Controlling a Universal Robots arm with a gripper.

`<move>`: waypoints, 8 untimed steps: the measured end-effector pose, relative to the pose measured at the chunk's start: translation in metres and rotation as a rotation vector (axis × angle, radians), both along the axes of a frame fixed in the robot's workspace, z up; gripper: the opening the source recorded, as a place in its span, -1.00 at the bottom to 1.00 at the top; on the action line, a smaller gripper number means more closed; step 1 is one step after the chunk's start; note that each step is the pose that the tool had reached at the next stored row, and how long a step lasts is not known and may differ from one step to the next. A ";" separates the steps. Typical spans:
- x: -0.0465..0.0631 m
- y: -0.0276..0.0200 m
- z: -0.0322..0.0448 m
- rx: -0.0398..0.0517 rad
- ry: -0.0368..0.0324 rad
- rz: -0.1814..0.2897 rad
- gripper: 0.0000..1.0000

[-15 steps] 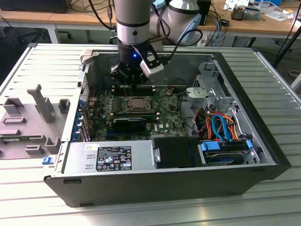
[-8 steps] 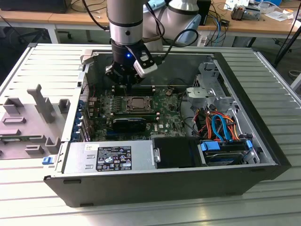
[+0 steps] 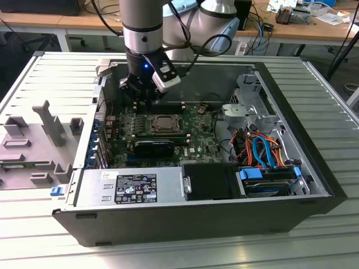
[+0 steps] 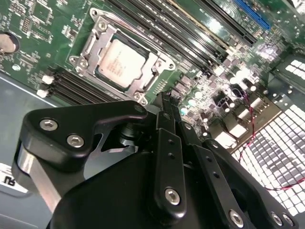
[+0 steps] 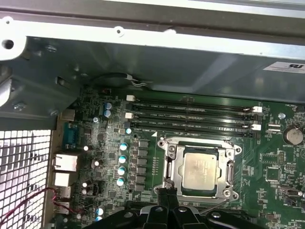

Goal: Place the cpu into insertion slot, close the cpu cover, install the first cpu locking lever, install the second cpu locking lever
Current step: 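Install the first cpu locking lever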

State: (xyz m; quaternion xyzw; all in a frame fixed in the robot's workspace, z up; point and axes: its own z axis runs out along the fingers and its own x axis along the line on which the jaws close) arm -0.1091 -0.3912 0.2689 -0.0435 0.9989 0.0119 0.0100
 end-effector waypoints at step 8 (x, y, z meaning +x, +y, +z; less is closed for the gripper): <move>-0.011 0.0004 -0.0001 -0.0001 -0.0015 0.000 -0.79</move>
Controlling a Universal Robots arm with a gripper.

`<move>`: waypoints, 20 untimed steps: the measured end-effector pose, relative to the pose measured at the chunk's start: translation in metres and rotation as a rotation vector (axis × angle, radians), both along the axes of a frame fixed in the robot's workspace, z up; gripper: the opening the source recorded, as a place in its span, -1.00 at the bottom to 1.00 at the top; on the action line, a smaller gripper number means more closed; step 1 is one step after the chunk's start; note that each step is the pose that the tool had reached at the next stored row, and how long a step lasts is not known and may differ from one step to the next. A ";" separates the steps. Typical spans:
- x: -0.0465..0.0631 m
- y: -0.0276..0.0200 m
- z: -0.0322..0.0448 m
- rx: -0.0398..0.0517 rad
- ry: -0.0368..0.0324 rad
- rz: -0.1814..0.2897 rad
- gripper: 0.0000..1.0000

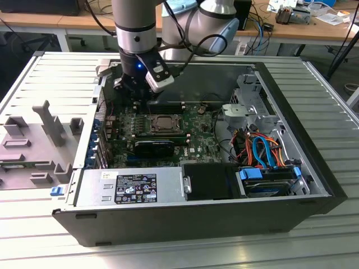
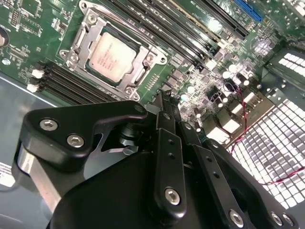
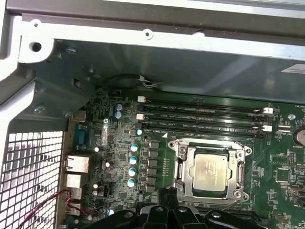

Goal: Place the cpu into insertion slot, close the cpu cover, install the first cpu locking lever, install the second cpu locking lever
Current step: 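Install the first cpu locking lever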

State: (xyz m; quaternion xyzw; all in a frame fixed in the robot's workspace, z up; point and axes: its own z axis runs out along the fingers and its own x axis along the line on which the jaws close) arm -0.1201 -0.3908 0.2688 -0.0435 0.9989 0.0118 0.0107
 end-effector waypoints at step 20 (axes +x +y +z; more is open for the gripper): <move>-0.006 0.0220 -0.0016 0.0001 0.0000 0.000 -0.79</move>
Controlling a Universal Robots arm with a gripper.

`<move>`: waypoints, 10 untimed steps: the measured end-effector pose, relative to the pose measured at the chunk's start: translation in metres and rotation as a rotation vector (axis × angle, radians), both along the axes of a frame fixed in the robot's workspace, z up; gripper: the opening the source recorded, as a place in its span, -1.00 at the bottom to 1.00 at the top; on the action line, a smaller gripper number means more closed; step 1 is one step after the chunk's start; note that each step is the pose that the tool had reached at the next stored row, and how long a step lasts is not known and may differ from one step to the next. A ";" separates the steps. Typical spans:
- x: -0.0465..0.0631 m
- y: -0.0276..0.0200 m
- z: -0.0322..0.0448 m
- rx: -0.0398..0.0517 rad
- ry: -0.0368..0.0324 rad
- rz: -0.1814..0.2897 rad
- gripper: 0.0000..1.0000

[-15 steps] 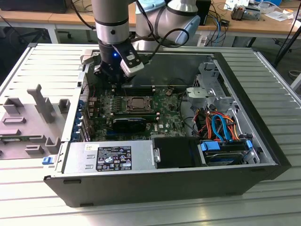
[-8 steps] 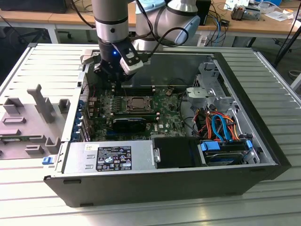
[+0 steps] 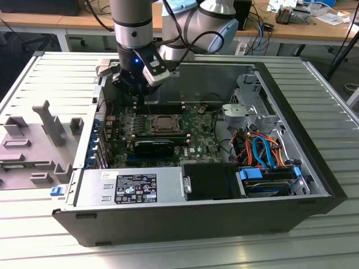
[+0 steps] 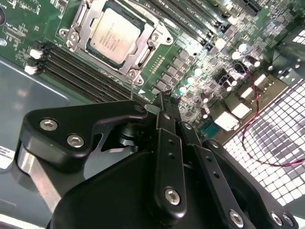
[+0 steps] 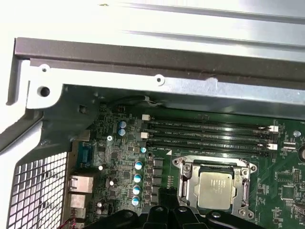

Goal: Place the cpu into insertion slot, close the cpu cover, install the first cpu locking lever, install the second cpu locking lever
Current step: 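Install the first cpu locking lever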

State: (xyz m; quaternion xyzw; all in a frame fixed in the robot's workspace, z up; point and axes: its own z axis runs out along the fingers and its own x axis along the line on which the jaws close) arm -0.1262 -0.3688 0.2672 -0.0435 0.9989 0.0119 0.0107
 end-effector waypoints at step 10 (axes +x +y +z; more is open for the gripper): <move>0.000 0.0178 -0.0017 0.0003 0.0001 -0.002 -0.79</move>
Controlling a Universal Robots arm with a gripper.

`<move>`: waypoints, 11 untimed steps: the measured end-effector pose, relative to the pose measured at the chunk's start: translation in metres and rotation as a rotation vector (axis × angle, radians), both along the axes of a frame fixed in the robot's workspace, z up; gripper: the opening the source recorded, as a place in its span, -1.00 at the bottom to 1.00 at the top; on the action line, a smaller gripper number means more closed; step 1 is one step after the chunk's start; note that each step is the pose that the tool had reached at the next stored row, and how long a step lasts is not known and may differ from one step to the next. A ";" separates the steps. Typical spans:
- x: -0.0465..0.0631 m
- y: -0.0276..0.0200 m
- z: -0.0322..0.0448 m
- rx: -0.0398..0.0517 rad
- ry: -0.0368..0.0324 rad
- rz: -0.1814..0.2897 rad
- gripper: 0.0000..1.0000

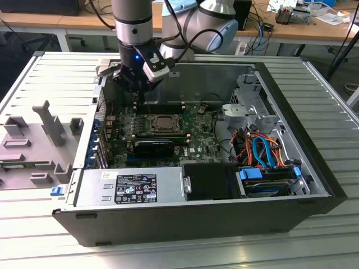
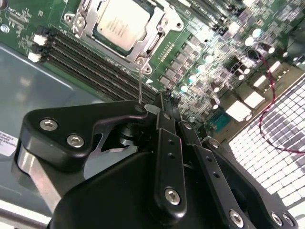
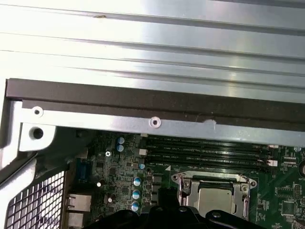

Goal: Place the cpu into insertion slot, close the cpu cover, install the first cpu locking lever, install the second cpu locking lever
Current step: 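Install the first cpu locking lever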

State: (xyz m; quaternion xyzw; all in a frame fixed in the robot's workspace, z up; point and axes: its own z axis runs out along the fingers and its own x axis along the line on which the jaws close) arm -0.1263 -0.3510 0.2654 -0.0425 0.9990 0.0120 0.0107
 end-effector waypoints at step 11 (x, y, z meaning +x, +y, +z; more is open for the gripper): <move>0.012 0.0104 -0.0010 0.0000 0.0000 0.000 -0.79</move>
